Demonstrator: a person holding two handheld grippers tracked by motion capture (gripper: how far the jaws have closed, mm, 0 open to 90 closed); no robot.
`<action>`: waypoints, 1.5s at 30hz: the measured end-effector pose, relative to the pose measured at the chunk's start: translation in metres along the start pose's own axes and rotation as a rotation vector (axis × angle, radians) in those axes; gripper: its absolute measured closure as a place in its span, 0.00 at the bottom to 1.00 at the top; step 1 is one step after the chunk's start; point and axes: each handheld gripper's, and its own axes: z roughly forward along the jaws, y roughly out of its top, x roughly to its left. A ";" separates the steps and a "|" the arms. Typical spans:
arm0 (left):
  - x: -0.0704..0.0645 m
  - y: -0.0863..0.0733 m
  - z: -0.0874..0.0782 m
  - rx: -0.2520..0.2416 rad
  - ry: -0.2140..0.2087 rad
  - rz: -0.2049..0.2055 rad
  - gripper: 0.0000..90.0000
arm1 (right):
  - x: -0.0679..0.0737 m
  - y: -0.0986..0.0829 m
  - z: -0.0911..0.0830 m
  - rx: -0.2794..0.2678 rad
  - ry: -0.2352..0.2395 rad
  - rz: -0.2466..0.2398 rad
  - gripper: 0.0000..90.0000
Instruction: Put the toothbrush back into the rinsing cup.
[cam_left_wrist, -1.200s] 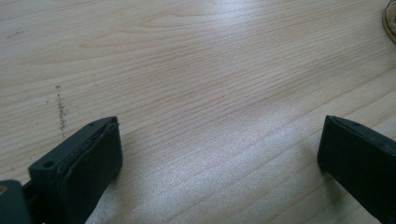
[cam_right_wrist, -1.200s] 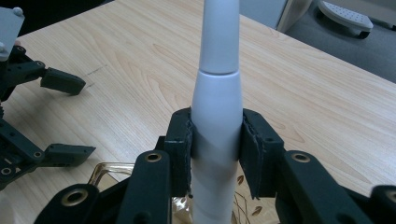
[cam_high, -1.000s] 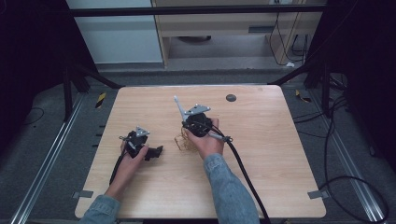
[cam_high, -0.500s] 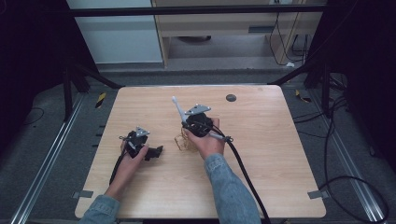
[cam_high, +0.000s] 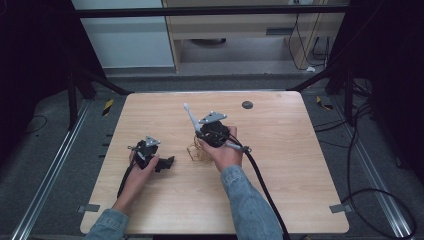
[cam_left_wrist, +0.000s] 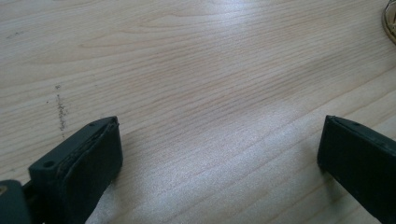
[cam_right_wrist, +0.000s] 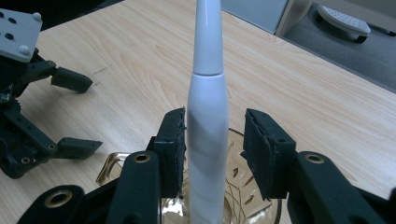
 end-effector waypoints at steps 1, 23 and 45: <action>0.000 0.000 0.000 0.000 0.000 0.000 0.00 | 0.000 0.000 -0.001 -0.001 -0.001 -0.003 0.65; 0.000 0.000 0.000 0.000 0.000 0.000 0.00 | -0.006 -0.001 -0.020 0.016 0.001 -0.022 0.64; 0.000 0.000 0.000 -0.001 0.000 -0.001 0.00 | -0.014 0.002 -0.024 0.008 -0.031 0.013 0.26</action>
